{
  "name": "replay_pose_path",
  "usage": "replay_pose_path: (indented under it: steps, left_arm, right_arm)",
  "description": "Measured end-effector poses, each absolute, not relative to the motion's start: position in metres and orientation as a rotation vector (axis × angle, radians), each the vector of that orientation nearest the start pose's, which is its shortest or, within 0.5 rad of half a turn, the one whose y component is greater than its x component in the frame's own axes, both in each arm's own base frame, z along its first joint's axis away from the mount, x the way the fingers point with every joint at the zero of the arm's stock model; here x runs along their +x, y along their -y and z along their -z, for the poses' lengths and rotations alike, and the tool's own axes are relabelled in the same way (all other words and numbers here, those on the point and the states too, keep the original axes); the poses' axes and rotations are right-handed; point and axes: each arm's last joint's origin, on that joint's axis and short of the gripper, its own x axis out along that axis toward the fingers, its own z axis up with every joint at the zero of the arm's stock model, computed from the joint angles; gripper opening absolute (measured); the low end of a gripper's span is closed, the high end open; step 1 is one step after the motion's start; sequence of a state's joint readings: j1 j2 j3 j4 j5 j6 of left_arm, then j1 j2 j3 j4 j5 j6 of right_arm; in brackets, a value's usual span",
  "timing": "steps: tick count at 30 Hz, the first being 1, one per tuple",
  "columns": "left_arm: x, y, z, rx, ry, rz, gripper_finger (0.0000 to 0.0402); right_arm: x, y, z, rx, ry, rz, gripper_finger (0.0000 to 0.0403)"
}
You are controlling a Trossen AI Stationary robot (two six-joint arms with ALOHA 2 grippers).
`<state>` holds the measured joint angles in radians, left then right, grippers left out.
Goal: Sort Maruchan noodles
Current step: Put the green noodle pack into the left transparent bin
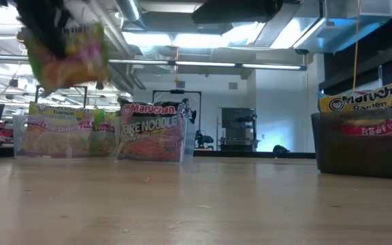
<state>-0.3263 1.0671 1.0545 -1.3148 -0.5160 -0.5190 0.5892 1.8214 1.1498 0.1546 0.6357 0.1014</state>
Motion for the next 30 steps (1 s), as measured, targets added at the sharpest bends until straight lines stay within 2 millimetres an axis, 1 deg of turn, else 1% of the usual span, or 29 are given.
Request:
replay_pose_path:
  steps: [4, 10, 17, 22, 26, 28, 30]
  left_arm:
    - [0.162, 0.02, -0.289, 0.119, -1.275, -0.557, 0.014]
    - [0.176, 0.004, -0.275, 0.056, -1.43, -0.525, 0.014]
    - [0.184, -0.014, -0.266, 0.013, -1.515, -0.543, 0.014]
    - [0.191, -0.02, -0.264, -0.045, -1.495, -0.469, 0.0139]
    - [0.189, -0.025, -0.264, -0.068, -1.512, -0.473, 0.0139]
    - [0.186, -0.027, -0.259, -0.074, -1.537, -0.485, 0.0138]
    - [0.181, -0.029, -0.25, -0.086, -1.574, -0.487, 0.0138]
  right_arm:
    - [0.337, -0.204, -0.209, -0.198, -0.42, 0.067, 0.0294]
    - [0.336, -0.204, -0.208, -0.205, -0.43, 0.067, 0.0294]
    - [0.334, -0.203, -0.204, -0.191, -0.469, 0.079, 0.0294]
    - [0.333, -0.202, -0.202, -0.193, -0.489, 0.083, 0.0294]
    - [0.334, -0.203, -0.202, -0.184, -0.489, 0.052, 0.0294]
    - [0.334, -0.203, -0.202, -0.18, -0.489, 0.043, 0.0294]
    - [0.334, -0.203, -0.202, -0.18, -0.491, 0.04, 0.0294]
